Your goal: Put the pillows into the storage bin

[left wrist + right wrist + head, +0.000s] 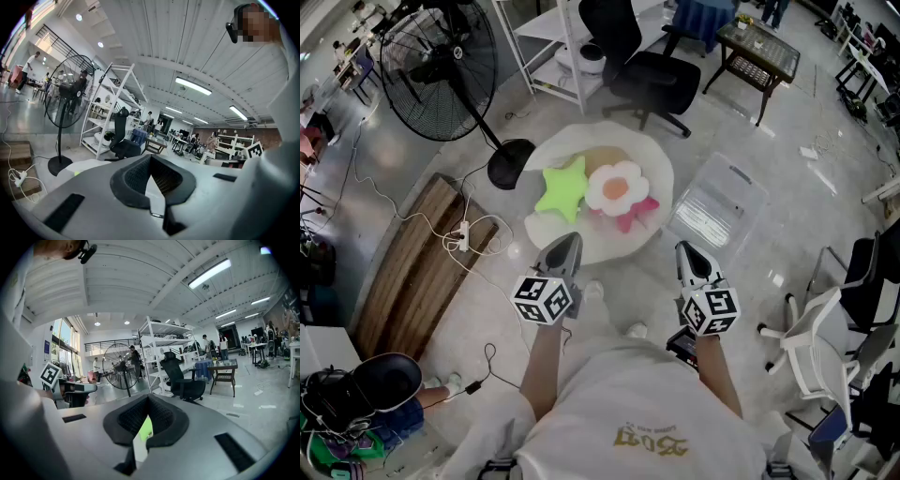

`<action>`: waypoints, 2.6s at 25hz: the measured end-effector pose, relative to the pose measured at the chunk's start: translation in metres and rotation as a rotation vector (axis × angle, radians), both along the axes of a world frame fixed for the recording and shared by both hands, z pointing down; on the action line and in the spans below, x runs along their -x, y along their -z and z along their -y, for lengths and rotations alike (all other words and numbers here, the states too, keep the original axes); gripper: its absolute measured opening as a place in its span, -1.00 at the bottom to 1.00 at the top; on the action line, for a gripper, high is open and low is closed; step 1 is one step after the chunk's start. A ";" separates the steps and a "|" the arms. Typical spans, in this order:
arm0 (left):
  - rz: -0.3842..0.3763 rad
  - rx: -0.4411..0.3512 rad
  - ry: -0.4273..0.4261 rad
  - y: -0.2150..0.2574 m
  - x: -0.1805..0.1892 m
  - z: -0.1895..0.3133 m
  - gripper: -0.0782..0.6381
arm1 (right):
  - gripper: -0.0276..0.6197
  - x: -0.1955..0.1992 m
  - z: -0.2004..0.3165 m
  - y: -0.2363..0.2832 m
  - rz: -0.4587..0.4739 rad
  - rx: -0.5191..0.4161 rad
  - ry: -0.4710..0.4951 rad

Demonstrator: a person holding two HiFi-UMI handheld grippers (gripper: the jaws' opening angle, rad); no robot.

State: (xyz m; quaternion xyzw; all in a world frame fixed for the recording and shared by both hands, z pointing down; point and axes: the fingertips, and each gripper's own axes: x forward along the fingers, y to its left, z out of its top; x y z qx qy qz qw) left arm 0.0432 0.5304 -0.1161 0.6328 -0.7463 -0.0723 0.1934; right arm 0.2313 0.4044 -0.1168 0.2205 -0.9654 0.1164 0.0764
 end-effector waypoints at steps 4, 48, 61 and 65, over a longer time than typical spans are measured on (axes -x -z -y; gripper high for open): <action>0.017 0.016 0.011 -0.001 0.000 -0.001 -0.74 | -0.88 0.001 -0.001 0.001 -0.002 0.001 0.007; -0.115 0.095 0.000 -0.072 0.227 0.195 0.31 | -0.08 0.217 0.181 -0.071 -0.225 0.079 0.031; -0.172 0.173 -0.025 -0.142 0.332 0.280 0.30 | -0.10 0.308 0.258 -0.132 -0.339 0.150 0.021; -0.184 0.199 -0.034 -0.161 0.329 0.292 0.30 | -0.10 0.309 0.275 -0.143 -0.350 0.141 0.018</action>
